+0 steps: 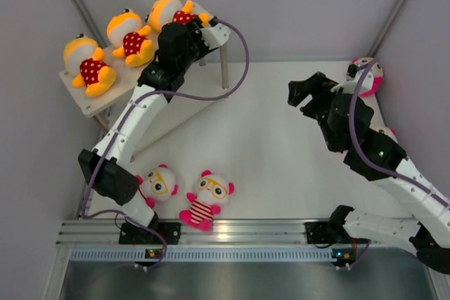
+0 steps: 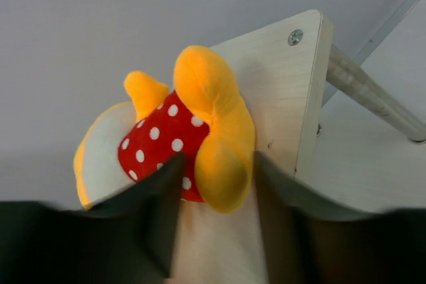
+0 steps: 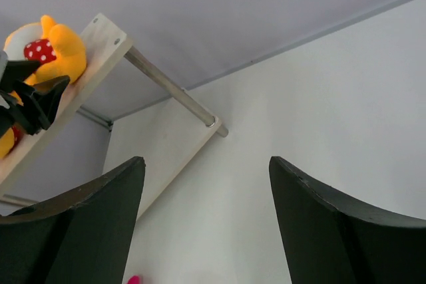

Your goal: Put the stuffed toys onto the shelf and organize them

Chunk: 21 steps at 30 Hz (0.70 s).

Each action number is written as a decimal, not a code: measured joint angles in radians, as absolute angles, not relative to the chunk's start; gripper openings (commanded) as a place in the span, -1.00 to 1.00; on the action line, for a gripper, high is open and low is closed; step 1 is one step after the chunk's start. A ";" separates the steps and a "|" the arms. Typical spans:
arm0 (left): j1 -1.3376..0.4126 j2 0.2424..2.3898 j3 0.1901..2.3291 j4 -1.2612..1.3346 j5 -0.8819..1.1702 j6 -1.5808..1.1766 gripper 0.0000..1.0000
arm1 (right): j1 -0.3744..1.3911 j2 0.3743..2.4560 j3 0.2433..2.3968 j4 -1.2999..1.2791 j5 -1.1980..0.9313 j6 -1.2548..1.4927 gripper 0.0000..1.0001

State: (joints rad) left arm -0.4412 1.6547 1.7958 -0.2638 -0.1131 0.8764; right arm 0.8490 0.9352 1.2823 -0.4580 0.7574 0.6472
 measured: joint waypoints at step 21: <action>-0.601 1.379 1.726 -0.457 -0.207 0.777 0.96 | -0.302 1.695 1.474 -0.499 0.087 0.472 0.62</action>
